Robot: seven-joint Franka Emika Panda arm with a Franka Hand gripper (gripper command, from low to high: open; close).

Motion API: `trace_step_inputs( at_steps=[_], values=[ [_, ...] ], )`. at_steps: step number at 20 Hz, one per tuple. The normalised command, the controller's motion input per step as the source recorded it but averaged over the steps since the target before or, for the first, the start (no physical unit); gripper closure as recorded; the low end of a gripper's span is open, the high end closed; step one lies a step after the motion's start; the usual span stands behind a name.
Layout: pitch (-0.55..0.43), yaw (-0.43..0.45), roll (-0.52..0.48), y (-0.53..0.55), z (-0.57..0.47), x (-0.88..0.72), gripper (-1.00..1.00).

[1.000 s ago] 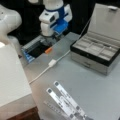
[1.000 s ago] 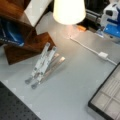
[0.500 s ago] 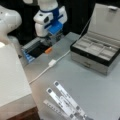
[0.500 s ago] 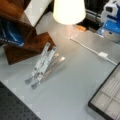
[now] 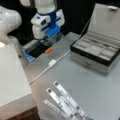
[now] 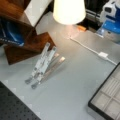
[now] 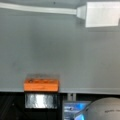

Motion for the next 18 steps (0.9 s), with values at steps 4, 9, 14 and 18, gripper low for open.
trace_step_inputs(
  at_steps=[4, 9, 14, 18],
  values=[
    [-0.135, 0.17, -0.121, -0.21, -0.19, -0.33, -1.0],
    [-0.147, 0.165, -0.106, -0.22, -0.18, -0.35, -1.0],
    [-0.118, 0.161, -0.083, -0.18, -0.13, -0.3, 1.0],
    [-0.127, 0.123, -0.079, -0.06, -0.16, -0.15, 1.0]
  ],
)
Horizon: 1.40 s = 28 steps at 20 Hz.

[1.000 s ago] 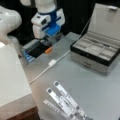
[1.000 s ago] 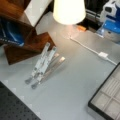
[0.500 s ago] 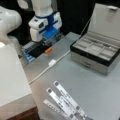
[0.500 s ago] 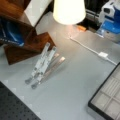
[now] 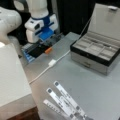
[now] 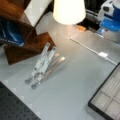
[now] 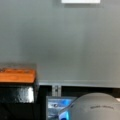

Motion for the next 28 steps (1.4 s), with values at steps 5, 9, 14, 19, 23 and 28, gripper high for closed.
trace_step_inputs(
  at_steps=[5, 9, 14, 19, 23, 28],
  values=[
    [-0.144, 0.103, -0.082, 0.0, -0.26, -0.06, 1.0],
    [-0.167, 0.095, -0.069, -0.02, -0.32, -0.04, 1.0],
    [-0.169, 0.074, -0.029, -0.1, -0.35, -0.09, 1.0],
    [-0.193, 0.057, -0.025, -0.16, -0.37, -0.16, 1.0],
    [-0.21, 0.086, -0.036, -0.22, -0.36, -0.26, 1.0],
    [-0.283, 0.085, -0.013, -0.26, -0.42, -0.34, 1.0]
  ],
)
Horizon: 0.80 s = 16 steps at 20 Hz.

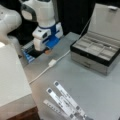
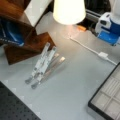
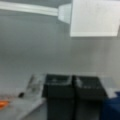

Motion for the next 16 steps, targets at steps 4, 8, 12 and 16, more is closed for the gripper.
trace_step_inputs(
  at_steps=[4, 8, 12, 16],
  values=[
    [-0.341, 0.105, -0.023, -0.26, -0.52, -0.4, 1.0],
    [-0.388, 0.122, -0.028, -0.29, -0.56, -0.46, 1.0],
    [-0.413, 0.13, -0.037, -0.32, -0.5, -0.51, 1.0],
    [-0.434, 0.14, -0.037, -0.32, -0.39, -0.54, 1.0]
  ],
)
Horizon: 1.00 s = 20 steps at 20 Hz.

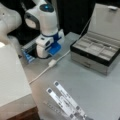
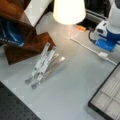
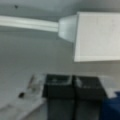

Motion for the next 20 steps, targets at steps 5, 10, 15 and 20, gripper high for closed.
trace_step_inputs(
  at_steps=[5, 10, 15, 20],
  values=[
    [-0.469, 0.178, -0.017, -0.29, -0.42, -0.57, 1.0],
    [-0.487, 0.189, -0.014, -0.3, -0.53, -0.61, 1.0],
    [-0.509, 0.2, -0.021, -0.33, -0.53, -0.62, 1.0],
    [-0.523, 0.205, -0.011, -0.35, -0.48, -0.65, 1.0]
  ],
)
